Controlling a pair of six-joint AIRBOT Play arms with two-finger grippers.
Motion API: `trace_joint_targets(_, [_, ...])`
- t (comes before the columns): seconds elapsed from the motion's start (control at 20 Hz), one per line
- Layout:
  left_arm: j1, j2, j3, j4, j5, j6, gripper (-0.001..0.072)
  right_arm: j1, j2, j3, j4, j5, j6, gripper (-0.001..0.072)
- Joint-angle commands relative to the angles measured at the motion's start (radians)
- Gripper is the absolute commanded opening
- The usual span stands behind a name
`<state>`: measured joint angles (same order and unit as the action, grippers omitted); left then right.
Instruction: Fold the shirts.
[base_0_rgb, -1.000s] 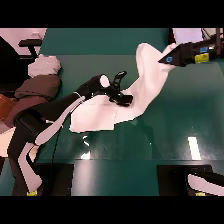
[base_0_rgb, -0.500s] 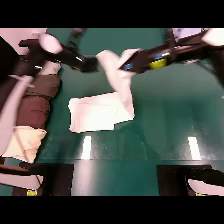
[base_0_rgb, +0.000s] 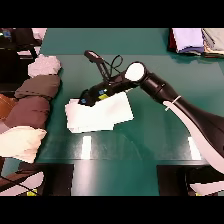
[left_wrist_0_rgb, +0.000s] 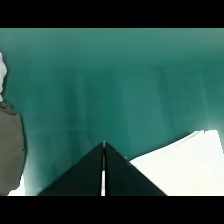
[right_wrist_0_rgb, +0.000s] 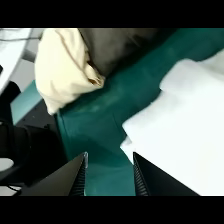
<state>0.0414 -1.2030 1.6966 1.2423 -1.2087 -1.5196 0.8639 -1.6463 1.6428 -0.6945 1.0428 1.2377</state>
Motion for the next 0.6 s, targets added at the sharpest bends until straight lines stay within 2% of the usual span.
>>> trace_joint_targets(0.0, [0.019, 0.022, 0.0, 0.007, -0.051, 0.008, 0.0024, -0.107, 0.055, -0.092, -0.156, 0.073, 0.019, 0.0348])
trace_joint_targets(0.15, [0.014, 0.022, -0.001, 0.005, -0.061, 0.008, 0.0024, -0.307, 0.146, -0.282, -0.241, 0.097, 0.088, 0.035])
trace_joint_targets(0.2, [0.014, 0.022, -0.005, -0.015, -0.064, 0.008, 0.0024, -0.38, 0.161, -0.343, -0.247, 0.105, 0.096, 0.0377])
trace_joint_targets(0.25, [0.014, 0.022, -0.01, -0.028, -0.062, 0.009, 0.0024, -0.451, 0.162, -0.392, -0.237, 0.114, 0.098, 0.055])
trace_joint_targets(0.3, [0.014, 0.019, -0.01, -0.042, -0.063, 0.009, 0.0024, -0.507, 0.15, -0.422, -0.22, 0.123, 0.098, 0.0614])
trace_joint_targets(0.4, [0.014, 0.016, -0.01, -0.045, -0.061, 0.009, 0.0024, -0.582, 0.101, -0.456, -0.134, 0.139, 0.096, 0.0612])
trace_joint_targets(0.55, [0.014, 0.01, -0.01, -0.045, -0.063, 0.013, 0.0024, -0.584, -0.004, -0.436, -0.047, 0.155, 0.079, 0.0595])
